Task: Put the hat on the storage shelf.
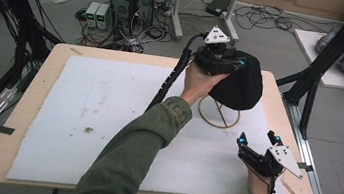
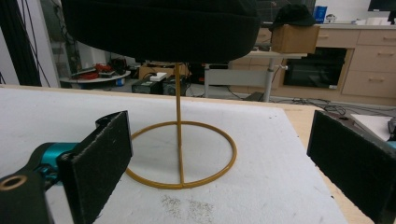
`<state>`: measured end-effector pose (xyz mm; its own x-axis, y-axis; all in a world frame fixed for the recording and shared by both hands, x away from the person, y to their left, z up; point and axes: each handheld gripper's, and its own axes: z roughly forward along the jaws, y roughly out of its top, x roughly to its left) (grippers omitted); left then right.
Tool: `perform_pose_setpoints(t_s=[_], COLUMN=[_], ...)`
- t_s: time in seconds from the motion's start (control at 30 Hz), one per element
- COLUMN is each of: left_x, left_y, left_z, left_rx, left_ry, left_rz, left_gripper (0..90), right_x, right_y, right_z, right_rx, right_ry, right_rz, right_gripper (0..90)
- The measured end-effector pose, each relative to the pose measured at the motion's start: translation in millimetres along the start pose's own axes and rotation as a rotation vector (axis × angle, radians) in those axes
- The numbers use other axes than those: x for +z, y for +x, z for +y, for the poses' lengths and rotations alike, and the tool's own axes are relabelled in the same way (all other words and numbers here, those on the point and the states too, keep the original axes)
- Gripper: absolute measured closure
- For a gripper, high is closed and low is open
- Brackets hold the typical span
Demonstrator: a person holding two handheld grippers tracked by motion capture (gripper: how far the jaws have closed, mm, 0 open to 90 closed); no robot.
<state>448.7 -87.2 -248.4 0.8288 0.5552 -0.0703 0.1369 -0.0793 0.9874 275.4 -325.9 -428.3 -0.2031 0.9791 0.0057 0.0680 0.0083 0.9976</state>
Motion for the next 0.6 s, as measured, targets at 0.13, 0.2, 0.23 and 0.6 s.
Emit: perform_pose_setpoints(t_s=[0.13, 0.2, 0.23, 0.6], left_x=[-0.7, -1.9, -2.7, -32.7], left_y=[2.2, 3.7, 4.2, 10.3], left_z=[-1.6, -2.2, -2.4, -6.2], left_rx=[-0.013, -0.016, -0.017, -0.008], left_ry=[-0.004, -0.003, -0.004, -0.002], left_rz=[0.005, 0.008, 0.013, 0.048], left_gripper=[38.0, 35.6, 34.9, 26.9], right_x=[0.0, -0.3, -0.3, -1.9], right_y=[-0.1, -0.2, -0.3, 1.8], right_z=[-0.1, -0.2, -0.2, 0.2], right_rx=[0.0, 0.003, 0.002, -0.004], right_ry=[0.002, 0.004, 0.004, -0.001], right_rz=[0.0, 0.0, -0.001, 0.006], right_gripper=[5.9, 5.8, 5.9, 5.8])
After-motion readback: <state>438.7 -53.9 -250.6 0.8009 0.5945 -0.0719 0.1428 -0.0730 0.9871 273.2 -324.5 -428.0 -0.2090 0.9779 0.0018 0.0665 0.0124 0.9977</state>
